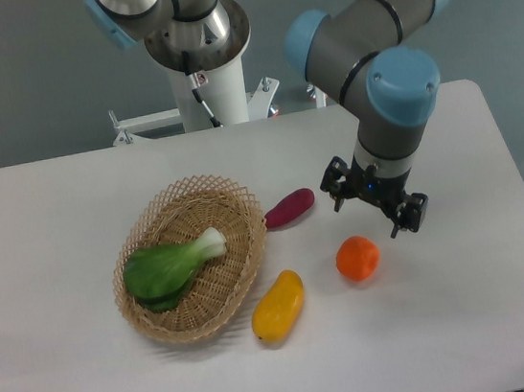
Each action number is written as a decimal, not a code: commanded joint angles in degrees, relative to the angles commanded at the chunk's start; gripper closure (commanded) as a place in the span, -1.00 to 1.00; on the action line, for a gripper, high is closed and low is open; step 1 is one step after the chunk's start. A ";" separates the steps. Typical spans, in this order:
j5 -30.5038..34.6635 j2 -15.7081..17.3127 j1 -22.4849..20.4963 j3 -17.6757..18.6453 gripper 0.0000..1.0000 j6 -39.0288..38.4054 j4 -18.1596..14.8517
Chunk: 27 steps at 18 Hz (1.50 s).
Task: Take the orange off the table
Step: 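Move the open gripper down toward the orange beside the purple sweet potato, then lower the gripper around the orange and close on it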
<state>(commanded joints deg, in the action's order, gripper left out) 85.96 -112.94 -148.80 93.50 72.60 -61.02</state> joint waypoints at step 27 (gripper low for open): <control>8.70 -5.45 3.78 4.15 -0.41 0.00 11.19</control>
<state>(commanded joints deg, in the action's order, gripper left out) 94.66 -118.39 -145.02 97.65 72.60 -49.83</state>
